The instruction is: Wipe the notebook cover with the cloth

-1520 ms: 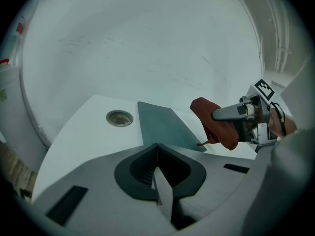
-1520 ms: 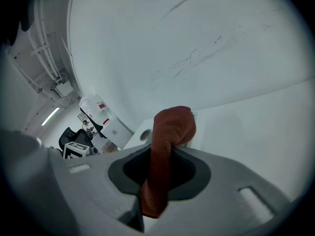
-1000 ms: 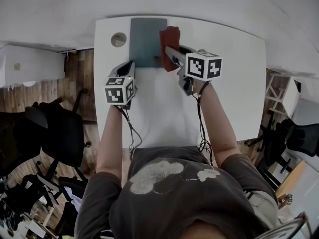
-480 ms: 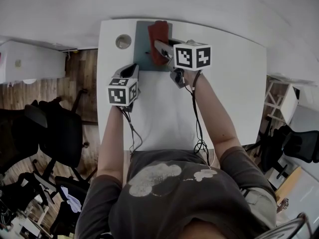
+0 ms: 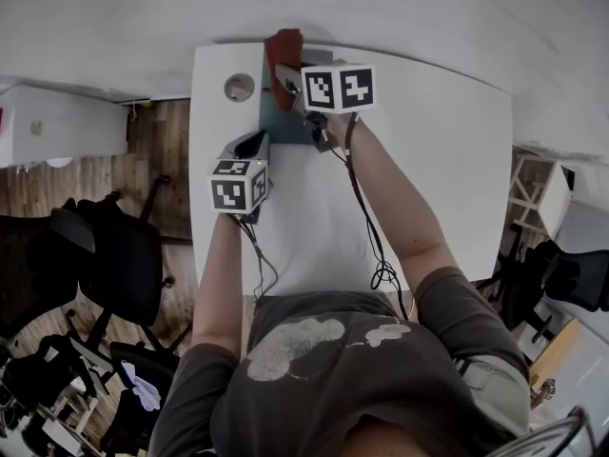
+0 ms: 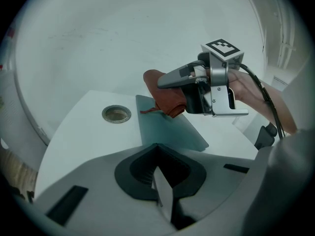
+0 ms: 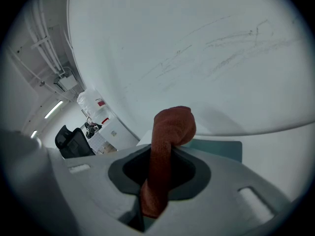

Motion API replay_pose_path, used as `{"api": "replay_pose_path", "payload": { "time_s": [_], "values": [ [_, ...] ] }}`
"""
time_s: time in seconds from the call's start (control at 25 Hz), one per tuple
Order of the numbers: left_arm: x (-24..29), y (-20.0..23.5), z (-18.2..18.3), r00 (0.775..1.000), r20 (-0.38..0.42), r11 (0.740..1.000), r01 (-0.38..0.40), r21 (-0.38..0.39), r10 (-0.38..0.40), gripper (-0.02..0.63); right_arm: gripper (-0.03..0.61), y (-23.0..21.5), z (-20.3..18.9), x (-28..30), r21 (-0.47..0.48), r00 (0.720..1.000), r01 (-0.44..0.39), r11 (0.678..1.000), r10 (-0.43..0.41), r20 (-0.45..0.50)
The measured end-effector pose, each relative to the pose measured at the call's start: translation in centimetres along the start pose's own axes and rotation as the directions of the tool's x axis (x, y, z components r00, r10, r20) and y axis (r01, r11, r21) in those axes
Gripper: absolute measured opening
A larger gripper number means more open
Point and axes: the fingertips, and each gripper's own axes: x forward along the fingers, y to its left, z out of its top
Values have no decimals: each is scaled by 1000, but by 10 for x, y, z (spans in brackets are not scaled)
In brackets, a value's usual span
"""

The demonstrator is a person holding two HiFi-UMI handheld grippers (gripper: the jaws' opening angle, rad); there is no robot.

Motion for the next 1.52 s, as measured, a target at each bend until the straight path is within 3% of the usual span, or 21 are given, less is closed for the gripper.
{"api": "replay_pose_path", "payload": {
  "time_s": [0.36,0.84,1.08,1.52],
  "values": [
    [0,2,1,1000,-4,1000,12,-22,-12,-6,80,-3,2,33,-9,998,58,998,-58,-5],
    [2,3,2,999,-17,999,28,-41,-29,-6,80,-7,2,65,-20,997,62,998,-62,-38],
    [4,2,2,1000,-16,999,26,-45,-26,-6,80,-21,0,60,-54,993,99,994,-101,-52],
    [2,1,2,1000,-15,999,15,-49,-16,-6,80,-59,-2,24,-7,986,161,987,-161,-46]
  ]
}}
